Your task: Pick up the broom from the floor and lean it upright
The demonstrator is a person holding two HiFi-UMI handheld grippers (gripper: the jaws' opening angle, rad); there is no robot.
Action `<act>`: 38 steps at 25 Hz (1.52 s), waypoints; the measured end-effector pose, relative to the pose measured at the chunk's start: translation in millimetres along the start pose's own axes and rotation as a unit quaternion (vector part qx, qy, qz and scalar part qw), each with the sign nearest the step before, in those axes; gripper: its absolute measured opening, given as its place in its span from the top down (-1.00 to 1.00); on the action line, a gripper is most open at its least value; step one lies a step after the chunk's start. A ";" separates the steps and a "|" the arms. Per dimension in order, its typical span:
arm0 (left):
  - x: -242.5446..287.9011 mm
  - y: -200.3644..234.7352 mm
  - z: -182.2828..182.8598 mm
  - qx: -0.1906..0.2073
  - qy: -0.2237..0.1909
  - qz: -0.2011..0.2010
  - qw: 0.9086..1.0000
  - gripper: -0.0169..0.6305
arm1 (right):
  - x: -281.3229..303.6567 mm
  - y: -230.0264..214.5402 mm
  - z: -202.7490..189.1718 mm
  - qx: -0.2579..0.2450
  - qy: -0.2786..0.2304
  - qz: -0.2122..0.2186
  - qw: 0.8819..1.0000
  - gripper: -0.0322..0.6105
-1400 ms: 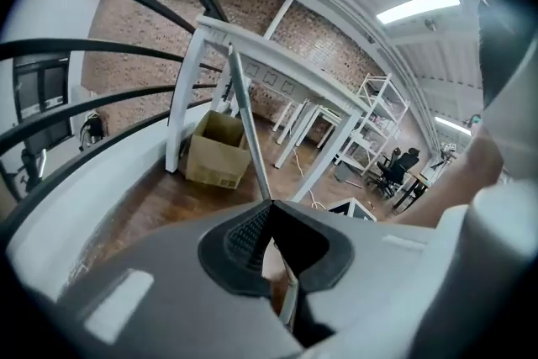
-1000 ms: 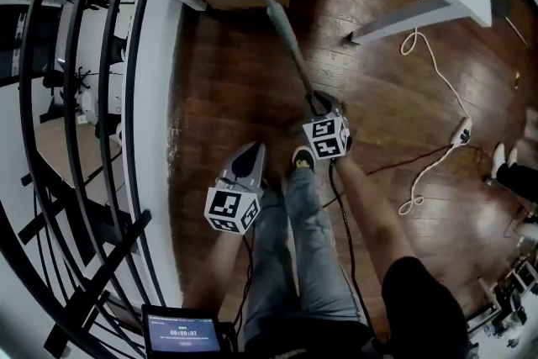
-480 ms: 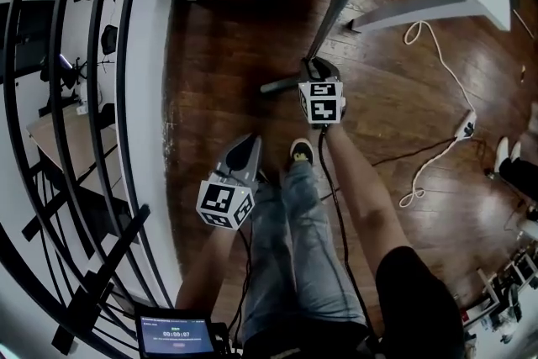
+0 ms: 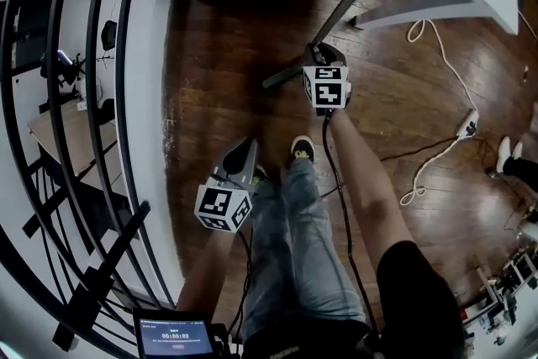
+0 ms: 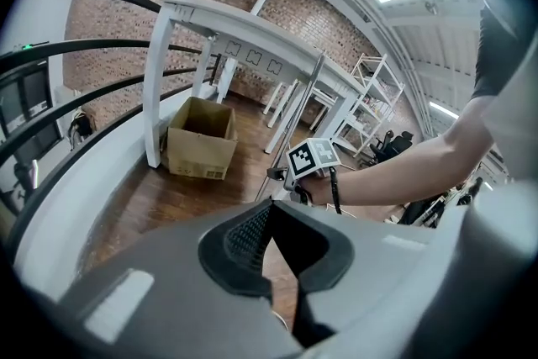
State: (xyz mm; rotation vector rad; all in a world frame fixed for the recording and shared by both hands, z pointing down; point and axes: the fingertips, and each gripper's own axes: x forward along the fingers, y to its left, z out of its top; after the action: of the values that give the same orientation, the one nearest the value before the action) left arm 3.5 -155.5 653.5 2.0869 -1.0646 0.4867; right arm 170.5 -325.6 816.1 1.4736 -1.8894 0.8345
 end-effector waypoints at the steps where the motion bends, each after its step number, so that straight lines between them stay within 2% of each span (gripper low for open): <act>1: 1.5 0.0 -0.4 -0.001 0.002 -0.001 1.000 0.91 | -0.3 0.2 1.3 -0.005 -0.003 0.003 1.000 0.62; 3: 4.3 0.9 0.3 -0.003 0.004 -0.002 1.000 0.91 | -0.8 4.4 7.1 -0.023 -0.014 0.014 1.000 0.60; 7: 6.3 -0.2 3.2 -0.002 0.002 -0.005 1.000 0.91 | -2.8 13.9 11.3 -0.059 -0.020 0.037 0.997 0.37; 15: -1.1 -4.4 10.6 0.019 0.001 -0.008 1.000 0.91 | -26.7 8.1 28.6 -0.069 -0.052 0.043 0.995 0.31; 19: -10.6 -7.3 23.4 0.035 -0.004 -0.007 0.999 0.91 | -58.8 6.0 46.5 -0.067 -0.079 0.046 0.994 0.31; 22: -34.1 -20.1 50.7 0.063 -0.018 -0.015 0.998 0.91 | -122.9 18.9 69.5 -0.076 -0.124 0.070 0.987 0.32; 26: -92.6 -60.3 110.8 0.095 -0.064 -0.028 0.993 0.91 | -264.4 55.4 109.1 -0.106 -0.187 0.118 0.969 0.32; 30: -152.8 -122.5 181.7 0.111 -0.126 -0.064 0.984 0.91 | -397.5 84.8 171.3 -0.107 -0.262 0.124 0.951 0.36; 33: -204.9 -161.9 207.8 0.129 -0.167 -0.073 0.975 0.91 | -467.9 124.0 203.6 -0.112 -0.306 0.148 0.934 0.43; 36: -250.6 -190.6 229.1 0.166 -0.205 -0.067 0.962 0.91 | -525.1 156.9 227.7 -0.090 -0.344 0.171 0.919 0.58; 37: -261.3 -198.7 236.3 0.175 -0.216 -0.065 0.958 0.91 | -537.6 162.2 230.8 -0.080 -0.348 0.173 0.918 0.80; 38: -268.5 -206.3 243.4 0.182 -0.225 -0.065 0.955 0.91 | -544.7 164.9 230.0 -0.074 -0.346 0.173 0.919 0.89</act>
State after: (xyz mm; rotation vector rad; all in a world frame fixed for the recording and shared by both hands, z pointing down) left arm 14.7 -114.5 238.6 2.6616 -1.1412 0.1439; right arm 105.8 -145.5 232.8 1.4728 -2.7258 0.2975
